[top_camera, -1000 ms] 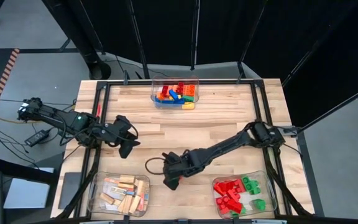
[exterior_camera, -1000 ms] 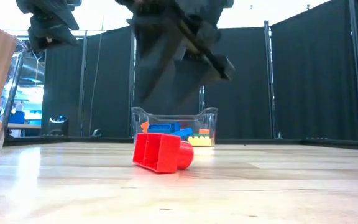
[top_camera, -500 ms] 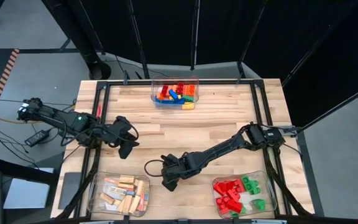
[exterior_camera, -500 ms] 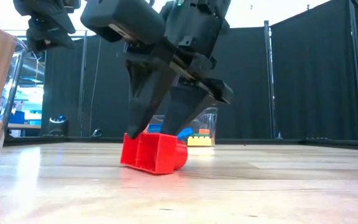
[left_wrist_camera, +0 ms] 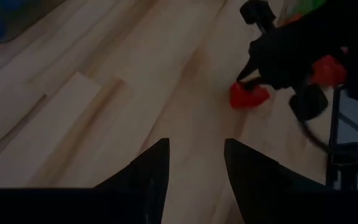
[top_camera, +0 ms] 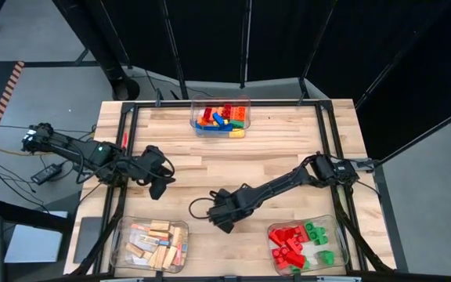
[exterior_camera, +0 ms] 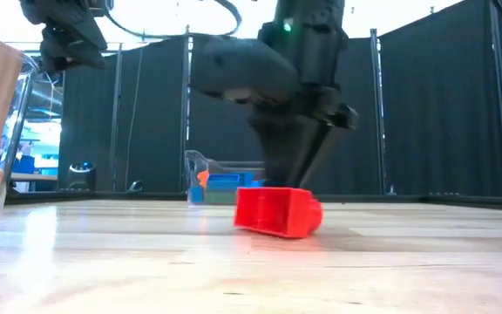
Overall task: Sort blocks by size
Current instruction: Put the 2-stud red game piece into the bottom right transparent bin
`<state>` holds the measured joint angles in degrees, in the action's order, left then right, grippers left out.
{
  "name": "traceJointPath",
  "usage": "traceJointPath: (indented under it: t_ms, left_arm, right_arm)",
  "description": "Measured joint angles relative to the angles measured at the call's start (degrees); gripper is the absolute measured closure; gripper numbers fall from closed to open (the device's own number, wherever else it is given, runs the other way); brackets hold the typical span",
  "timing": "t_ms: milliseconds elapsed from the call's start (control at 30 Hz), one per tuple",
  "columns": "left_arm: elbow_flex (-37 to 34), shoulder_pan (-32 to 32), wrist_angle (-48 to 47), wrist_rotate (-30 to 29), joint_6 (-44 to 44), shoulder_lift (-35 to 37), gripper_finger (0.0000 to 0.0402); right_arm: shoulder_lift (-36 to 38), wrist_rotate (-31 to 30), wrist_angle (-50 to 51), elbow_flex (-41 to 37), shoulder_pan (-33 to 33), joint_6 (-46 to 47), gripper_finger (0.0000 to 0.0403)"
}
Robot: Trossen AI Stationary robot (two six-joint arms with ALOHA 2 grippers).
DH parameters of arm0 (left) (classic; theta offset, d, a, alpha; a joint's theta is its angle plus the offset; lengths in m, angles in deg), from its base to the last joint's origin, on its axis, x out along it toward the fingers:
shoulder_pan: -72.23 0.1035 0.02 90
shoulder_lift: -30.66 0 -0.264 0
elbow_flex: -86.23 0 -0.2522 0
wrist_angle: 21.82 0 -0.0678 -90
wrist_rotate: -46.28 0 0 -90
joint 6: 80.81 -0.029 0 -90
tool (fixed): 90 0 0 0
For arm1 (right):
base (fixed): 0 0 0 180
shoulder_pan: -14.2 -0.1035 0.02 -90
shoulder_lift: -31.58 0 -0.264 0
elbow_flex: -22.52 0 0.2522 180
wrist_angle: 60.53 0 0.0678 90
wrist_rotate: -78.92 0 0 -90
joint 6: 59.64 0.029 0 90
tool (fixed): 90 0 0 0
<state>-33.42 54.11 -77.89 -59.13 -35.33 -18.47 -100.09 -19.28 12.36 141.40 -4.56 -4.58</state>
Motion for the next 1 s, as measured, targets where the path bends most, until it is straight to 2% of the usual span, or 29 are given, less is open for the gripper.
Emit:
traceJointPath:
  t_ms: [100, 167, 333, 533, 667, 800, 900, 1000]
  left_arm:
    - [0.0, 0.0, 0.1, -0.2, -0.3, 0.0, 0.0239]
    - [0.0, 0.0, 0.2, -0.3, -0.3, 0.0, 0.0239]
    - [0.0, 0.0, 0.2, -0.4, -0.3, 0.0, 0.0239]
    - [0.0, 0.0, 0.6, -0.9, -0.3, 0.0, 0.0239]
    - [0.0, 0.0, 0.6, -0.9, -0.3, 0.0, 0.0239]
    - [0.0, 0.0, 0.6, -0.9, -0.3, 0.0, 0.0239]
    - [0.0, 0.0, 0.6, -1.1, -0.3, 0.0, 0.0239]
    - [0.0, 0.0, 0.6, -1.1, -0.2, 0.0, 0.0239]
  right_arm:
    - [-0.1, -0.1, 3.6, -0.1, 0.6, -1.6, 0.0383]
    - [-0.8, 0.7, 4.6, -0.4, 0.8, -2.9, 0.0392]
    - [-0.2, 0.6, 5.3, 0.6, 1.0, -5.4, 0.0344]
    - [1.3, -2.3, 12.2, 4.4, 2.0, -5.7, 0.0294]
    - [3.6, -2.5, 7.7, 9.1, 2.0, -19.5, 0.0272]
    - [4.8, 0.7, -2.7, 13.4, 1.3, -35.5, 0.0241]
    - [4.2, -0.2, -11.3, 13.7, 1.2, -47.5, 0.0203]
    - [2.8, 0.5, -17.2, 13.7, 2.4, -52.5, 0.0158]
